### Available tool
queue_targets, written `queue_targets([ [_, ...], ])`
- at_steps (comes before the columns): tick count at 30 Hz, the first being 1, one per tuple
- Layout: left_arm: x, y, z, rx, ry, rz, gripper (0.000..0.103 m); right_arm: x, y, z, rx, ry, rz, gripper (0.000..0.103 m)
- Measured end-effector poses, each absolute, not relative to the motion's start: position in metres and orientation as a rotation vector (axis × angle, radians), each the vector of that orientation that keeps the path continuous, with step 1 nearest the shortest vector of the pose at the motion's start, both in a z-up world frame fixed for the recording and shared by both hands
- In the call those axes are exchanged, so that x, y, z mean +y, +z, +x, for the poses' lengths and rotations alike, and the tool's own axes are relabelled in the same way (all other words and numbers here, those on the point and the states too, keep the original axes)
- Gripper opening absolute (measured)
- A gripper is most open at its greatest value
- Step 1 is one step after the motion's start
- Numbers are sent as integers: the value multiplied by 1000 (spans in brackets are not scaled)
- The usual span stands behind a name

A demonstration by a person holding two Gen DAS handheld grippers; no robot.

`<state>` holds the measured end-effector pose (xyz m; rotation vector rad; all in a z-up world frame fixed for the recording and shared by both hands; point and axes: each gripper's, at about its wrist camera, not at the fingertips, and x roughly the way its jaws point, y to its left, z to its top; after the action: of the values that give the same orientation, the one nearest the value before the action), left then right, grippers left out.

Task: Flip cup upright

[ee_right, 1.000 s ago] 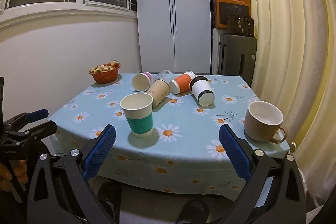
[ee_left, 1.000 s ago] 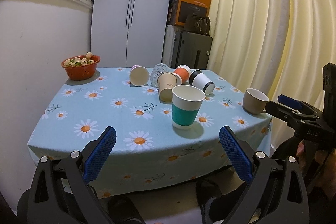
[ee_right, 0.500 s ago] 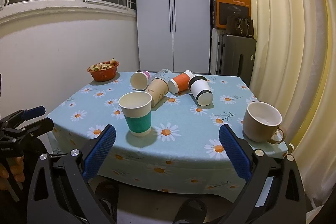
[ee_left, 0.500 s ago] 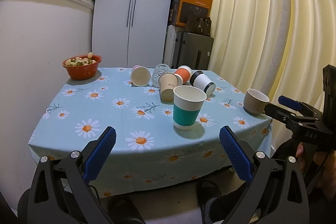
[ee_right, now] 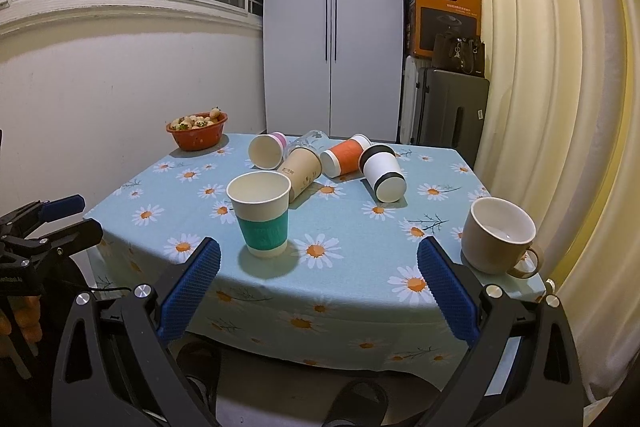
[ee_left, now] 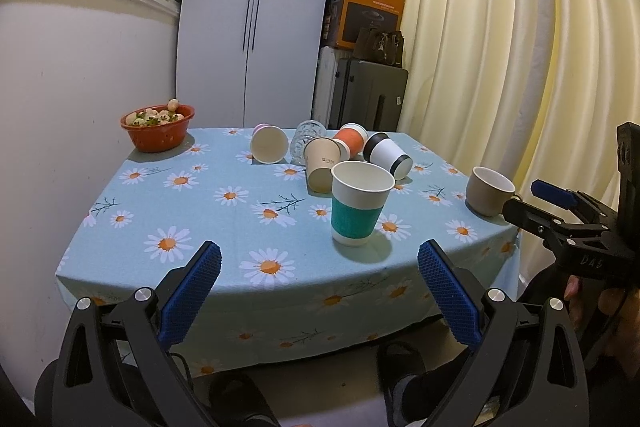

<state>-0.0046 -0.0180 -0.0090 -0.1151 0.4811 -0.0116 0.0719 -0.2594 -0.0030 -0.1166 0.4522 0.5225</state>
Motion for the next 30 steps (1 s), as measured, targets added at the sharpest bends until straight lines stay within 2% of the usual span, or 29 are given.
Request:
queue_targets([
  [30, -19, -11, -5, 482, -10, -109, 96, -256, -9, 76, 476, 530, -145, 98],
])
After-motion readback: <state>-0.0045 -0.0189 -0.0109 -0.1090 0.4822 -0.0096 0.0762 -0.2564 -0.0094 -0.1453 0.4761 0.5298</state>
